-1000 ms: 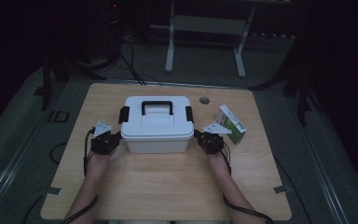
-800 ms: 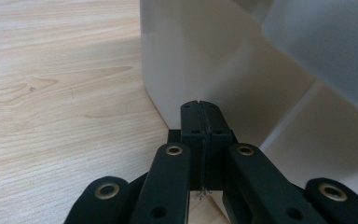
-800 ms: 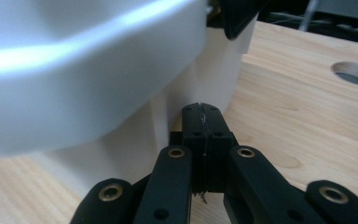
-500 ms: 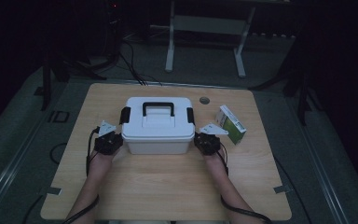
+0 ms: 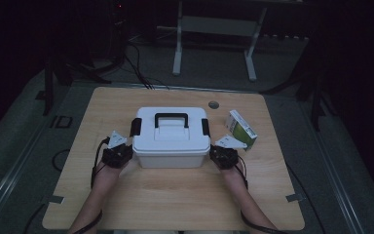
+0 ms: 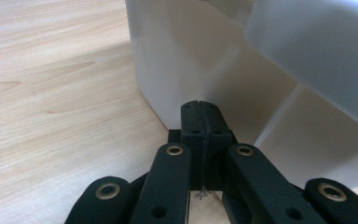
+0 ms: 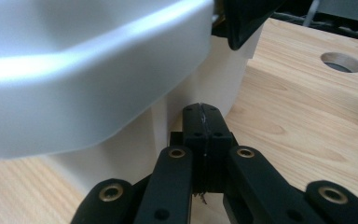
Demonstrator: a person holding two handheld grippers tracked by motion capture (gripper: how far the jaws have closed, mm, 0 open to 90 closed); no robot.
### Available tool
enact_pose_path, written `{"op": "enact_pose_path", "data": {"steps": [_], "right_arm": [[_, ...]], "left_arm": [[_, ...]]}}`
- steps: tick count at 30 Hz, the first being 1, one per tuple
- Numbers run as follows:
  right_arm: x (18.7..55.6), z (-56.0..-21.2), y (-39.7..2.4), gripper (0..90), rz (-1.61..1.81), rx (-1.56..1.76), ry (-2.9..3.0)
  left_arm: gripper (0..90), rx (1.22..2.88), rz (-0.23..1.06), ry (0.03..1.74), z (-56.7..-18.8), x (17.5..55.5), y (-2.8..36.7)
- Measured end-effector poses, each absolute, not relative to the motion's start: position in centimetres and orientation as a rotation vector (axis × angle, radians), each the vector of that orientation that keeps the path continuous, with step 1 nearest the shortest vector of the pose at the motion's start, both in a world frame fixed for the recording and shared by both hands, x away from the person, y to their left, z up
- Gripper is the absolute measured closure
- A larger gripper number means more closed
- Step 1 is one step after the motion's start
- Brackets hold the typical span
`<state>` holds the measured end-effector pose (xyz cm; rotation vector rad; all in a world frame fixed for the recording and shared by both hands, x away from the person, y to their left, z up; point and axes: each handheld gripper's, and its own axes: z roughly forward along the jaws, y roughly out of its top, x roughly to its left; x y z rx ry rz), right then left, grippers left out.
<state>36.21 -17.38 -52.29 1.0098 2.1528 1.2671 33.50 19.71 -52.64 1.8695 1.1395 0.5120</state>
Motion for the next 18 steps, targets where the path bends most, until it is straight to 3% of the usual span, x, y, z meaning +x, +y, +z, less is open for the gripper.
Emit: {"op": "enact_pose_path", "data": {"steps": [18], "right_arm": [[32.0,-52.1,-19.8,90.0,1.256,0.983,2.172]], "left_arm": [[89.7,1.939,0.495,1.076,-52.3,30.5,17.8]]}}
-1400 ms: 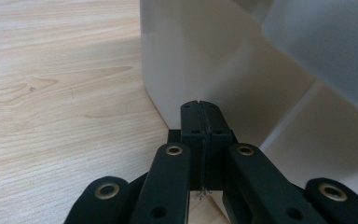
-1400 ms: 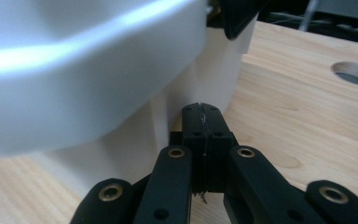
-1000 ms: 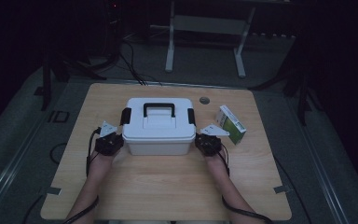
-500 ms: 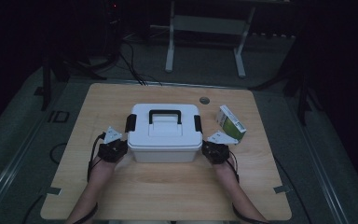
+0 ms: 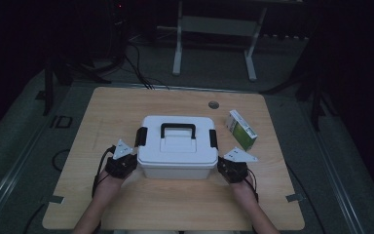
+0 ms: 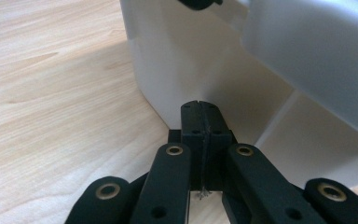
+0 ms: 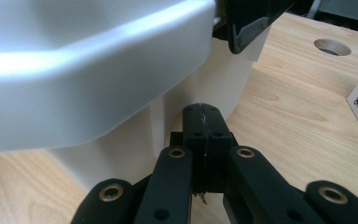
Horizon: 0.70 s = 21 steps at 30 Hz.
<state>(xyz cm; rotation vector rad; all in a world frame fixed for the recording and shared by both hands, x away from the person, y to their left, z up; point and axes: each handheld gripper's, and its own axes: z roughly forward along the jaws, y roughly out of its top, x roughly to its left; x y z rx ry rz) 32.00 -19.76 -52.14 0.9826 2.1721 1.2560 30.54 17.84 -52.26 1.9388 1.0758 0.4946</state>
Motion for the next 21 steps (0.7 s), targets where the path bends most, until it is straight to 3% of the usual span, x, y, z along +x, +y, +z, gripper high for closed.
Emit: {"op": "enact_pose_path", "data": {"steps": [21], "right_arm": [[28.9,-52.4,-21.3,90.0,1.302,0.959,2.183]], "left_arm": [[89.7,1.934,0.460,1.034,-52.5,27.1,17.3]]}}
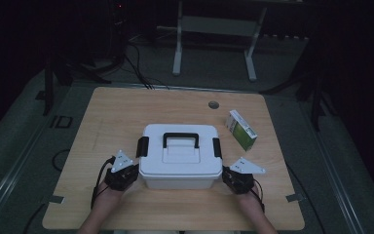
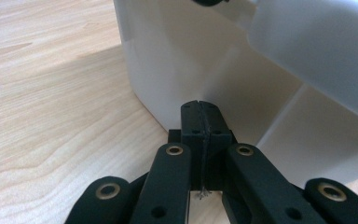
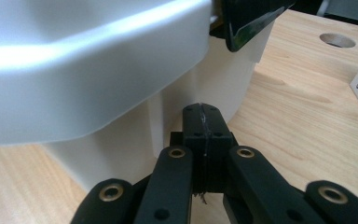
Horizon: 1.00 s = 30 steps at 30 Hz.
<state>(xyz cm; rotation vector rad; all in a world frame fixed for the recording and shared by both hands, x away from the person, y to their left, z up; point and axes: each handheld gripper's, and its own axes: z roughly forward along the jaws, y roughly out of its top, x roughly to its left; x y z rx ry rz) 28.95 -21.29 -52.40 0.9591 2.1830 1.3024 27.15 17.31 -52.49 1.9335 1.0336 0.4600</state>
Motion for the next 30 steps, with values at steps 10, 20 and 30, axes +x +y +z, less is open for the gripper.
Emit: {"op": "enact_pose_path", "data": {"steps": [10,20,30], "right_arm": [[28.3,-52.6,-21.5,90.0,1.327,0.952,2.186],[28.9,-52.6,-22.5,84.8,1.346,0.984,2.148],[29.1,-53.3,-25.7,74.3,1.313,1.032,2.117]], "left_arm": [[89.6,1.924,0.440,1.019,-52.6,26.2,17.6],[79.5,1.885,0.457,1.010,-53.4,26.5,18.8],[59.9,1.920,0.388,1.049,-54.0,26.7,20.3]]}}
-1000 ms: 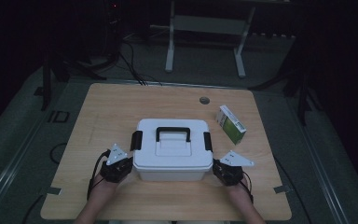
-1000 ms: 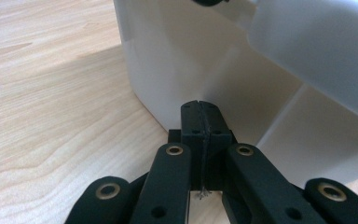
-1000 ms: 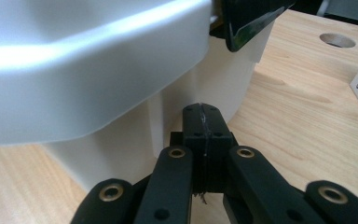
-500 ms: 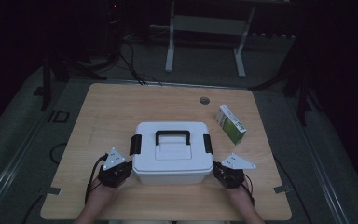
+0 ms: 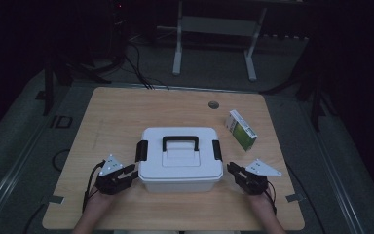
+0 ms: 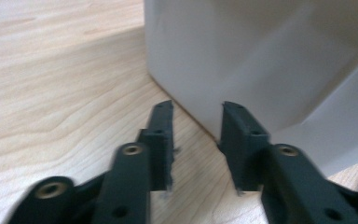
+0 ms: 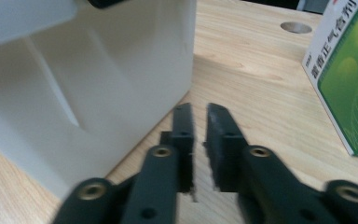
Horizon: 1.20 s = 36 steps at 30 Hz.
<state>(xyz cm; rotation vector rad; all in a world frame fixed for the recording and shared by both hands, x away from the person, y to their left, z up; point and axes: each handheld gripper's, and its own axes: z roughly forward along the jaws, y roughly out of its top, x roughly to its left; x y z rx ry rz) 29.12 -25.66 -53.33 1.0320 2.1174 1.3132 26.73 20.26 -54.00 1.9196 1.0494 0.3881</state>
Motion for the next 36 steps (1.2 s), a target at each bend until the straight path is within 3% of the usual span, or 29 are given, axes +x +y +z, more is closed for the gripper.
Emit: {"op": "enact_pose_path", "data": {"steps": [1,2,6,8,36], "right_arm": [[29.1,-53.4,-25.8,65.2,1.312,1.030,2.123],[29.1,-53.6,-25.9,46.7,1.301,1.037,2.130],[29.0,-54.0,-26.3,15.2,1.308,1.058,2.141],[29.0,-54.0,-26.4,13.8,1.310,1.053,2.150],[27.9,-54.7,-29.3,13.8,1.355,1.016,2.223]], "left_arm": [[52.2,1.934,0.385,1.046,-54.0,26.7,20.3],[45.6,1.948,0.376,1.047,-54.1,26.7,20.4],[34.8,1.979,0.305,1.031,-54.3,26.8,21.2],[27.2,1.981,0.287,1.023,-54.4,26.8,21.6],[28.3,2.292,0.184,1.022,-53.1,27.2,24.9]]}}
